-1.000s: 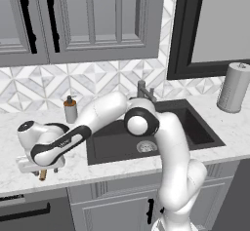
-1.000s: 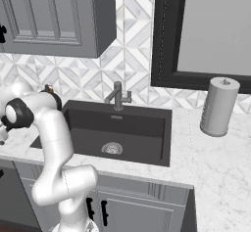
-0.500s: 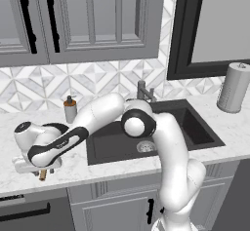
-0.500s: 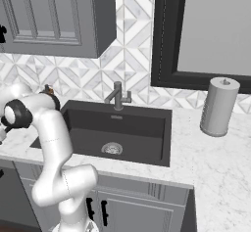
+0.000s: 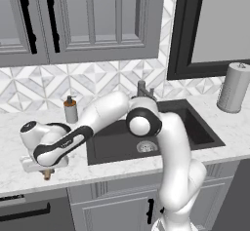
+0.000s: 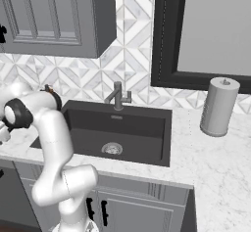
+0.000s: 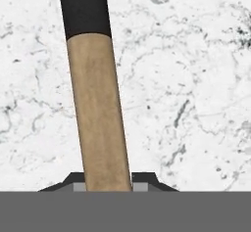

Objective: Pick the pan and sponge and place them into the sink. Then turn on the water.

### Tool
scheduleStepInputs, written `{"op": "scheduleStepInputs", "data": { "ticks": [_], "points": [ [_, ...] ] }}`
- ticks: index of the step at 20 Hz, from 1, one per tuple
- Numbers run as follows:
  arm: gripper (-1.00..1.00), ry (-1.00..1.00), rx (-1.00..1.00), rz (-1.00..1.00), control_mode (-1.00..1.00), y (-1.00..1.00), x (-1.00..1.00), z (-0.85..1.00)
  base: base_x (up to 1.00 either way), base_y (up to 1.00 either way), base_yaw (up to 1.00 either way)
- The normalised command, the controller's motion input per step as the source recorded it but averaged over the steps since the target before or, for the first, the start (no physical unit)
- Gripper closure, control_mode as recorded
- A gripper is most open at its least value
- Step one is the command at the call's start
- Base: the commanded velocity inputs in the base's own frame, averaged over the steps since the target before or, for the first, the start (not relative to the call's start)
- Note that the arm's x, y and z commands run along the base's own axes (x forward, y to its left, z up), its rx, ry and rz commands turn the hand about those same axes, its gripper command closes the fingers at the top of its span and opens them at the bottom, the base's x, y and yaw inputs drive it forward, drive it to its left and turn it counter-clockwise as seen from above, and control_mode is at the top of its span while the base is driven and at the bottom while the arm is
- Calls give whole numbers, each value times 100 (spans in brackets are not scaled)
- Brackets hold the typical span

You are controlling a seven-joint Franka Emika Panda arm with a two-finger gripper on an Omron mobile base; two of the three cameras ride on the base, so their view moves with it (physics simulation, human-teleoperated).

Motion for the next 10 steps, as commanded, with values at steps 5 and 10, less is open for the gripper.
{"op": "scheduleStepInputs", "data": {
  "ticks": [5,10],
  "points": [
    [100,-8,6,-3,-100,-50,-31,19,0,0,0],
    [100,-10,11,0,-100,-56,-45,83,0,0,0]
  ]
}}
